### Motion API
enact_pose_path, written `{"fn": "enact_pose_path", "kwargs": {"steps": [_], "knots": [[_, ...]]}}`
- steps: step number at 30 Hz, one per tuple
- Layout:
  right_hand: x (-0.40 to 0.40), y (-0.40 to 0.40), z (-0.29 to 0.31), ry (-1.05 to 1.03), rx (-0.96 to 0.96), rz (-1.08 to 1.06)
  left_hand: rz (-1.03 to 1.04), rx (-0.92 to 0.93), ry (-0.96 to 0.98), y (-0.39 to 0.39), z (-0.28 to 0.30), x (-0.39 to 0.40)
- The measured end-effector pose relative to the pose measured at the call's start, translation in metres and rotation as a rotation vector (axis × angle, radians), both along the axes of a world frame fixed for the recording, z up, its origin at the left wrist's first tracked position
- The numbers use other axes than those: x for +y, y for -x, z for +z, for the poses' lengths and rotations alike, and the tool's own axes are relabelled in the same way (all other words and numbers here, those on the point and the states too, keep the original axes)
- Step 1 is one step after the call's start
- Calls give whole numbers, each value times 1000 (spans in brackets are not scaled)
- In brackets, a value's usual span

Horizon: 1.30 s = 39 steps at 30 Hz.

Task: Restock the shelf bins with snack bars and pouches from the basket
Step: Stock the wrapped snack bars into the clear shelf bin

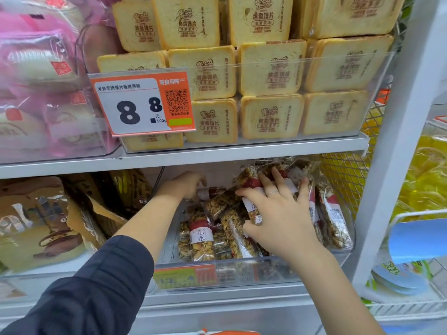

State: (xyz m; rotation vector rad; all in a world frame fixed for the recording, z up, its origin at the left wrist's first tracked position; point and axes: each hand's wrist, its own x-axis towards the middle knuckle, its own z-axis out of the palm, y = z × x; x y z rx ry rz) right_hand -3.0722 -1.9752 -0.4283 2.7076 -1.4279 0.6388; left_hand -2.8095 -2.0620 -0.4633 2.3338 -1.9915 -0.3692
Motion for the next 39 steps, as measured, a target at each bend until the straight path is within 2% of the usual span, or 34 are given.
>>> {"fn": "enact_pose_path", "kwargs": {"steps": [2, 5, 9, 12, 15, 17, 20, 21, 26, 29, 31, 34, 37, 39], "knots": [[1, 2, 2, -10, 15, 4, -19, 18, -27, 3, -9, 1], [0, 6, 3, -35, 40, 9, 45, 57, 93, 3, -22, 0], [-1, 7, 3, -37, 33, 17, 22, -128, 147, 3, -26, 4], [-2, 7, 3, -38, 42, 14, 45, -148, 162, 12, -26, 7], [-2, 7, 4, -43, 27, 14, 139, 27, 310, 23, -19, 12], [-2, 7, 4, -53, 51, 8, 152, 124, 317, 25, -16, 18], [-2, 9, 5, -59, 57, 9, 89, 115, 16, 26, -15, 31], [-1, 9, 4, -56, 60, 9, 88, 162, -26, 28, -15, 34], [2, 15, 3, -30, 65, -9, 241, 627, 123, 46, -10, 49], [3, 16, 3, -13, 37, -36, 179, 1160, 78, 63, -1, 60], [3, 14, 2, 0, 20, -57, 105, 1326, 30, 74, 4, 66], [3, 10, 4, 18, 8, -82, 70, 1364, 74, 88, 5, 69], [5, 4, 5, 38, 49, -90, -12, 1178, 104, 97, 7, 77], [9, -3, 2, 45, 116, -104, -46, 1155, 130, 100, 8, 82]]}}
